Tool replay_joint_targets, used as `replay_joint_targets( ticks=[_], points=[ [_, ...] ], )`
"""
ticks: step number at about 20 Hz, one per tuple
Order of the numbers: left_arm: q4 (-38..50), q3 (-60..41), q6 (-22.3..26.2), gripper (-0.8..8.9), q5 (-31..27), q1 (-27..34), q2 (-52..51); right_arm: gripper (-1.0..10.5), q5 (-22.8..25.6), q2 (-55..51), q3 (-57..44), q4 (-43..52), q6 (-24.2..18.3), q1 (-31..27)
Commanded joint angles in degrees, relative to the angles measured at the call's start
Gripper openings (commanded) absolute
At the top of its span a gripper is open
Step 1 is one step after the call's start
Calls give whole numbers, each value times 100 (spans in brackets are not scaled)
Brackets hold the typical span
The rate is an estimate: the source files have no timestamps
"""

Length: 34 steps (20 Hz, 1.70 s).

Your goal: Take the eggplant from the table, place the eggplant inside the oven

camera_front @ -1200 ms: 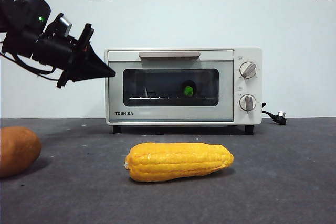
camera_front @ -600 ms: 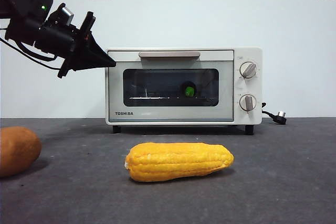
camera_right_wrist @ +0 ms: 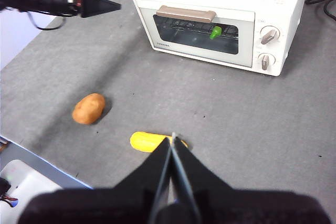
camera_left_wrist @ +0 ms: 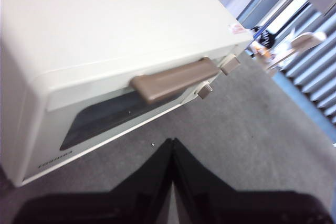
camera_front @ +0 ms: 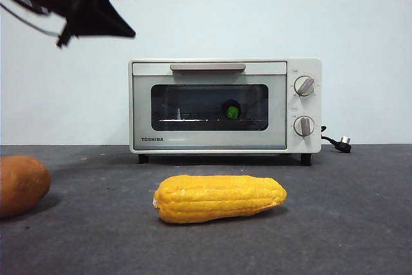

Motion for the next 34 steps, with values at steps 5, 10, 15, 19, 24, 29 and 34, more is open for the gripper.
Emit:
replay_joint_targets(
  ticks=[5, 10, 15, 19, 24, 29, 34],
  points=[
    [-654, 7, 387, -6, -673, -240, -1331, -12, 4, -13, 4, -122, -160, 4],
    [-1143, 7, 380, -6, -1453, -387, -2312, -12, 173, -13, 4, -120, -275, 4],
    [-1818, 7, 382, -6, -1947, -452, -3132, -12, 682, -13, 4, -120, -273, 4],
    [-2518, 7, 389, -6, -2306, -452, -3611, -12, 804, -13, 4, -120, -269, 4],
    [-3740, 7, 616, -6, -2271, -485, -3993, -12, 802, -13, 4, -120, -249, 4],
    [-4207, 7, 885, -6, -2118, -522, -4122, -12, 802, -13, 4, -120, -249, 4],
    [-4140, 7, 885, -6, -1797, -522, -4146, -10, 798, -13, 4, -120, -249, 4]
  ],
)
